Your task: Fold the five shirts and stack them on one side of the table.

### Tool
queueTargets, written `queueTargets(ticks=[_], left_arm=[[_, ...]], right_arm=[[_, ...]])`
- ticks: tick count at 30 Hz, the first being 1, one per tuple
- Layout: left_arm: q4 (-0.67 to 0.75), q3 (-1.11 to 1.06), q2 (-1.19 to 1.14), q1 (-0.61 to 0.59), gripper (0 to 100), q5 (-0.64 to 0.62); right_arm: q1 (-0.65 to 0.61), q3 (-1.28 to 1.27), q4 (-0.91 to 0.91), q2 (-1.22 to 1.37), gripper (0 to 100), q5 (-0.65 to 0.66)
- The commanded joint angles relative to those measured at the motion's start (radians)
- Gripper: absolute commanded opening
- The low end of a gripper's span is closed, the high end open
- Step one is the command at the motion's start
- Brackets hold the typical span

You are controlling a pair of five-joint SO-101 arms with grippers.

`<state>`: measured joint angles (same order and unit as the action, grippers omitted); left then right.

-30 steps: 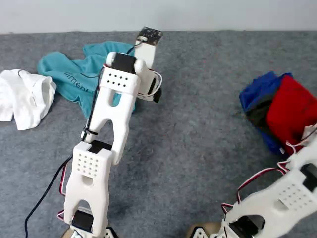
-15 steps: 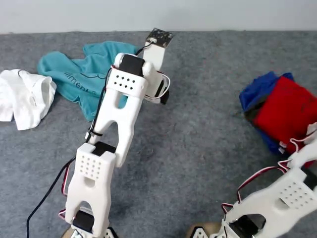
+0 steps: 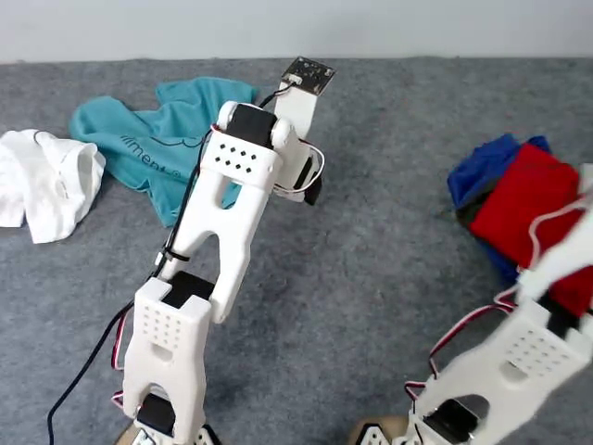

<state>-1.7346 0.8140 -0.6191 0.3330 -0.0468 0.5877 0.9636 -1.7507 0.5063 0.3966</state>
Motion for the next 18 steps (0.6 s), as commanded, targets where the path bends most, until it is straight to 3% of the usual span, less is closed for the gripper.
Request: queueTargets(ticks=[1, 13, 18], left_arm=[[-0.021, 0.002, 0.072, 0.0, 21, -0.002], [-0.021, 0.001, 0.063, 0.0, 21, -0.002], [-0.021, 0.001, 0.063, 0.0, 21, 0.0]], right_arm=[[-0.11, -0.014, -0.008, 0.016, 67.5, -0.035], [-0.183, -0.026, 0.433, 0.417, 67.5, -0.031], [-0.199, 0.014, 0.409, 0.449, 67.5, -0.029]])
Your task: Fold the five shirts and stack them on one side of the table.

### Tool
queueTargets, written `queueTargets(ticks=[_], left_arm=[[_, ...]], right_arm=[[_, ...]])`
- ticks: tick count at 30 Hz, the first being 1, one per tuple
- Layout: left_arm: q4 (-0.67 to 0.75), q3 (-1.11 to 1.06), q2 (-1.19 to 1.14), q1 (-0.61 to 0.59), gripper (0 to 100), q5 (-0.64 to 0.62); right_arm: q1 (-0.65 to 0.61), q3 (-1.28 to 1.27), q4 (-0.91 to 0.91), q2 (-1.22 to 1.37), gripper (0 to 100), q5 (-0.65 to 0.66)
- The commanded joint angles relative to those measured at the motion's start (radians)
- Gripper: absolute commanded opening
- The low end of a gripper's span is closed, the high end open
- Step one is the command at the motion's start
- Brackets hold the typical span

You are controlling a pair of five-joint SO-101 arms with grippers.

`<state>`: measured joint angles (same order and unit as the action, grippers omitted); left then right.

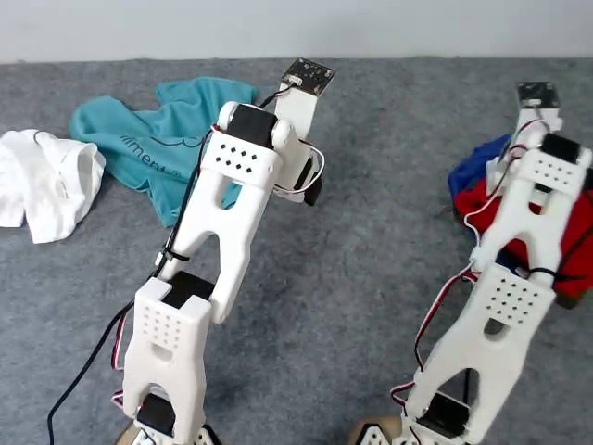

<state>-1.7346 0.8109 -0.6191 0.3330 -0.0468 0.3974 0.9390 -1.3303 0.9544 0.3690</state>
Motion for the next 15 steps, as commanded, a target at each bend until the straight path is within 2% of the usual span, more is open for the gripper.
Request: queueTargets(ticks=[1, 8, 12, 15], left_arm=[[-0.021, 0.004, 0.063, 0.0, 21, 0.0], [-0.021, 0.004, 0.063, -0.041, 21, 0.0], [-0.021, 0.004, 0.063, -0.135, 21, 0.0], [-0.021, 0.008, 0.068, -0.252, 21, -0.008]], right_arm=[[-0.012, 0.072, -0.054, -0.008, 67.5, -0.002], [-0.005, 0.479, -0.464, -0.142, 67.5, 0.0], [0.031, 0.525, -0.469, -0.242, 67.5, -0.005], [0.073, 0.436, -0.47, -0.328, 67.5, -0.003]])
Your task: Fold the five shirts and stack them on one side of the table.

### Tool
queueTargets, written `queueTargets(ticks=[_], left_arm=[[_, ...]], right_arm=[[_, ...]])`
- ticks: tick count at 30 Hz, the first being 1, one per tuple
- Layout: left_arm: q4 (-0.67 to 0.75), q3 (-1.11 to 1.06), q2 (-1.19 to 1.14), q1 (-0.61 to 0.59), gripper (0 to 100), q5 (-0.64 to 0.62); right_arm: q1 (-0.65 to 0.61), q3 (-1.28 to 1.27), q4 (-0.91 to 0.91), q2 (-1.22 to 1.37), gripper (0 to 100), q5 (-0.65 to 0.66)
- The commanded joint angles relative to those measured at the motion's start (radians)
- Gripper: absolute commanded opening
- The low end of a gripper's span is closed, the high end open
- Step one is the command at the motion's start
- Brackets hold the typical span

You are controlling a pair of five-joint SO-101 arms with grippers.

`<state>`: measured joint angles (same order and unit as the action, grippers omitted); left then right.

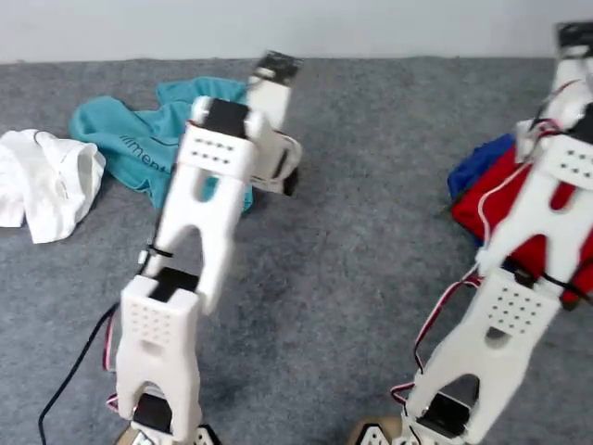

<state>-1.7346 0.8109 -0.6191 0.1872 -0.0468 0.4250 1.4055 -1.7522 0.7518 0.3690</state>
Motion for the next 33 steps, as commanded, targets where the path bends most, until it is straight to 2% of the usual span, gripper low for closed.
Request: queueTargets(ticks=[1, 7, 12, 15, 20, 24, 27, 33], left_arm=[[-0.018, 0.01, 0.069, -0.147, 21, -0.008], [-0.017, 0.004, 0.06, -0.342, 23, -0.063], [0.038, 0.004, 0.051, -0.397, 30, -0.06], [0.086, 0.007, -0.034, -0.388, 30, -0.058], [0.092, 0.058, -0.23, -0.33, 30, -0.028], [0.0, 0.182, -0.33, -0.276, 30, -0.017], [-0.021, 0.24, -0.362, -0.265, 30, -0.017], [-0.023, 0.226, -0.367, -0.256, 30, -0.021]], right_arm=[[0.061, -0.084, -0.048, -0.157, 67.5, -0.002], [0.094, -0.635, -0.047, -0.452, 67.5, 0.021], [0.033, -1.074, -0.045, -0.809, 67.5, 0.253], [0.018, -1.292, -0.041, -1.033, 67.5, 0.299], [0.021, -1.471, -0.041, -1.38, 67.5, 0.302], [0.021, -1.593, -0.041, -1.596, 67.5, 0.304], [0.022, -1.702, -0.041, -1.687, 67.5, 0.304], [0.022, -1.803, -0.042, -1.773, 67.5, 0.299]])
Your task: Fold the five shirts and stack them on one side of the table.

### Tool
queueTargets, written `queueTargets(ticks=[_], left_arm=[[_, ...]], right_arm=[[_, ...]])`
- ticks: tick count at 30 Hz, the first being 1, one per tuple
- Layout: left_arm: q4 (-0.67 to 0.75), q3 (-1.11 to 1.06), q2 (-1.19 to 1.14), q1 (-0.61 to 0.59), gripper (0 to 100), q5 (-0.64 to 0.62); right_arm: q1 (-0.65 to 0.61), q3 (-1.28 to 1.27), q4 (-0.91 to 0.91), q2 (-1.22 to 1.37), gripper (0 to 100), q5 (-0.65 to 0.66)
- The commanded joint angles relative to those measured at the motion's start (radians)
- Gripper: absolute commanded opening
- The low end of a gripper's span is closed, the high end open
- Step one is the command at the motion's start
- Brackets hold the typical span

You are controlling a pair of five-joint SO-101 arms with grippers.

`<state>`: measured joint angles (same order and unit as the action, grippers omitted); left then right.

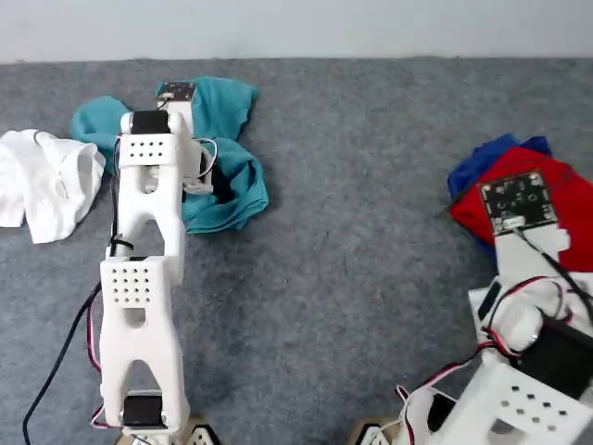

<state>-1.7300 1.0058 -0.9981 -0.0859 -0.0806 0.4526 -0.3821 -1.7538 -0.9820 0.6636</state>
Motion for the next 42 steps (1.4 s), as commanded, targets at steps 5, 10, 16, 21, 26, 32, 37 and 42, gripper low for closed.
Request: queueTargets(ticks=[5, 10, 16, 21, 26, 32, 37, 42], left_arm=[[-0.026, -0.12, 0.015, 0.074, 30, 0.012], [-0.026, -0.166, 0.017, 0.11, 30, 0.012], [-0.028, -0.156, 0.149, 0.107, 30, 0.014], [-0.026, -0.432, 0.336, 0.127, 30, 0.012], [-0.023, -0.707, 0.476, 0.14, 30, 0.021], [-0.021, -0.812, 0.546, 0.15, 30, 0.021], [0.052, -0.812, 0.503, 0.161, 30, 0.02], [0.132, -0.811, 0.477, 0.163, 30, 0.014]], right_arm=[[-0.005, -0.017, -0.041, -0.062, 67.5, 0.005], [-0.005, -0.017, -0.041, -0.058, 67.5, 0.005], [-0.005, -0.018, -0.039, -0.056, 67.5, 0.009], [-0.005, -0.018, -0.025, -0.056, 67.5, 0.009], [-0.007, -0.018, -0.007, -0.056, 67.5, 0.009], [-0.005, -0.018, -0.016, -0.056, 67.5, 0.009], [-0.005, -0.018, -0.016, -0.058, 67.5, 0.008], [-0.007, -0.018, -0.016, -0.058, 67.5, 0.008]])
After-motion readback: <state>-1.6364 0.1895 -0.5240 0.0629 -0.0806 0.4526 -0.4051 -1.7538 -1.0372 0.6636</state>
